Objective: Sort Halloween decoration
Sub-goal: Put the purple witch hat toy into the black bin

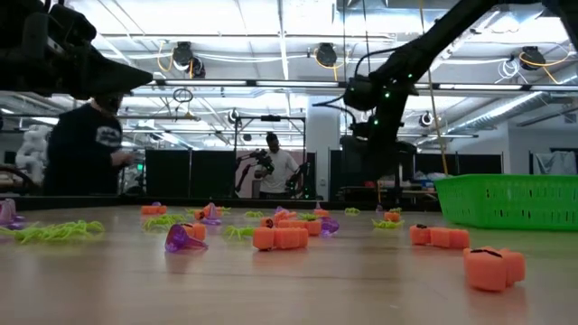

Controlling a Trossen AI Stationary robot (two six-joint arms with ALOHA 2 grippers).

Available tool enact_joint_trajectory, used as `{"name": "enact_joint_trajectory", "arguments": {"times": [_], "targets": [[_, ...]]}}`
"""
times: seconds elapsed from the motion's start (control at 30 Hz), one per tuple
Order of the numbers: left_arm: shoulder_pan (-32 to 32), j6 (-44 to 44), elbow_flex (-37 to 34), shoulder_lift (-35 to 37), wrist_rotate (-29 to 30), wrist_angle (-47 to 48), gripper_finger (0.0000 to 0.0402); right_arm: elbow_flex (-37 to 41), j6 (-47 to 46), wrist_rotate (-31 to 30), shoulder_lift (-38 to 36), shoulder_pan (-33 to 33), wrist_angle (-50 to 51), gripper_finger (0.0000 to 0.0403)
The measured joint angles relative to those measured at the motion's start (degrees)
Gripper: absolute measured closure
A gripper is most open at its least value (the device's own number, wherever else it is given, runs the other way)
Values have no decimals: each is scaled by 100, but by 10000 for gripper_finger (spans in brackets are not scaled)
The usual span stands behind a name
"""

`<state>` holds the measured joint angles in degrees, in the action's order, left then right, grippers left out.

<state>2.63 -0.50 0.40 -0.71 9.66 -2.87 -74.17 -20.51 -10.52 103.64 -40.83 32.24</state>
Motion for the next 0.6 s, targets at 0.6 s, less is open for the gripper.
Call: {"name": "enact_joint_trajectory", "arguments": {"times": [0.6], "targets": [[2,22,94,0,-217,85,402,-462,-43,-443,696,-405,389,282]]}}
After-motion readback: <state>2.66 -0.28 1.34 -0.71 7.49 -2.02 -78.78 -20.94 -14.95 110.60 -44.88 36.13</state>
